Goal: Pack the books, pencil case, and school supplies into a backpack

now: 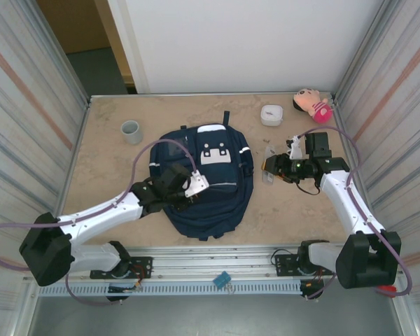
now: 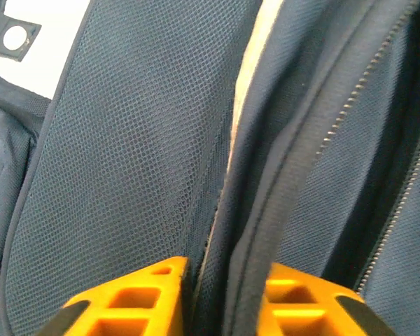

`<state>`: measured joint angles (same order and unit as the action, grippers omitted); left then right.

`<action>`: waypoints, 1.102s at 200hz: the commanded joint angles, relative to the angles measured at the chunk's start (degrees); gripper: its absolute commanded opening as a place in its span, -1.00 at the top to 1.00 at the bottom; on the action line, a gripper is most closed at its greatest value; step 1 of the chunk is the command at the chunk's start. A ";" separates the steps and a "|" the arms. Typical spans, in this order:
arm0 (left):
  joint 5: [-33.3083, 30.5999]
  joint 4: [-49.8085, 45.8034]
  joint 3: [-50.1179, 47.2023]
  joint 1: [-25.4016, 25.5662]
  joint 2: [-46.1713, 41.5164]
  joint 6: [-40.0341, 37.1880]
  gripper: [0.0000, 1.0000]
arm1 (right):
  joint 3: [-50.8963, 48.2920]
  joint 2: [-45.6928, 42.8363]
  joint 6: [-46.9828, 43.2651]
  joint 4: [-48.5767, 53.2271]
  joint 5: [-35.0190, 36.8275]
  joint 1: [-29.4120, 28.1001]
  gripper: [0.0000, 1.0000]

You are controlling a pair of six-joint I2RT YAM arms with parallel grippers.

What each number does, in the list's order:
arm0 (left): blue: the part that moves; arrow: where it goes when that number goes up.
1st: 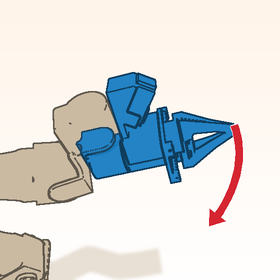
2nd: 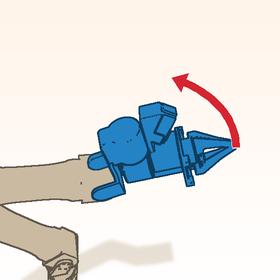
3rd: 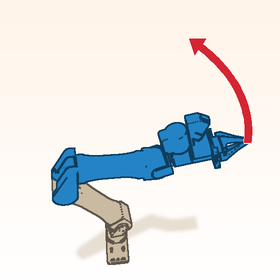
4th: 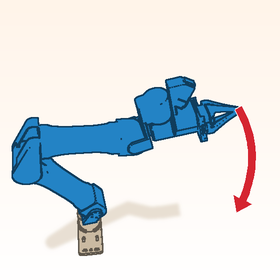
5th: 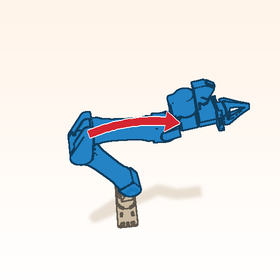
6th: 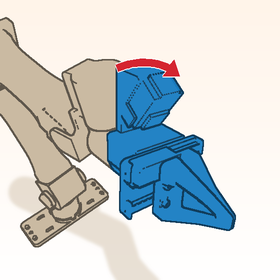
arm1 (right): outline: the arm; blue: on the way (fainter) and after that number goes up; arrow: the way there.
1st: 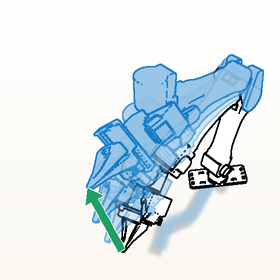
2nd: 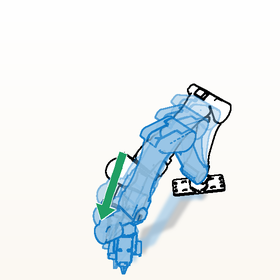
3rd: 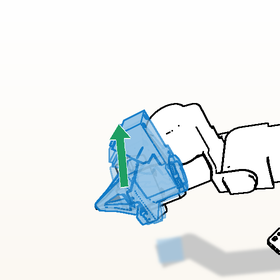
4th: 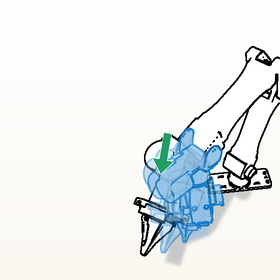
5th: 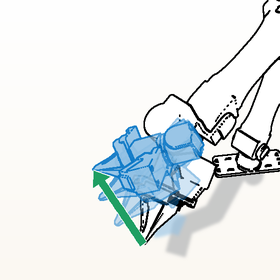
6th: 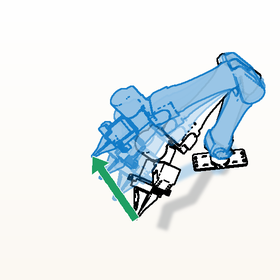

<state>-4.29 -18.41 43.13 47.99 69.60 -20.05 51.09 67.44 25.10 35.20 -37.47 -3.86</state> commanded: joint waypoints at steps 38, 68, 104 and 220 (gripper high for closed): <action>-0.40 0.17 11.40 5.12 -1.37 19.41 1.00 | 1.64 -1.17 3.88 -0.91 -5.68 6.29 0.32; 1.03 5.85 16.16 7.74 3.70 29.87 1.00 | 2.25 -0.07 4.05 -0.30 -10.80 13.08 0.32; -1.77 6.60 22.44 8.53 9.62 39.54 1.00 | 3.33 0.35 4.29 3.02 -14.03 16.29 0.32; -0.64 11.84 23.36 5.39 12.33 48.09 1.00 | -15.29 -20.77 39.47 -13.36 -3.23 -10.09 0.26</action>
<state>-5.15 -14.50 63.22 54.33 82.63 26.04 40.01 50.28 48.77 31.51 -47.31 -8.86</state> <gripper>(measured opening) 0.097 0.461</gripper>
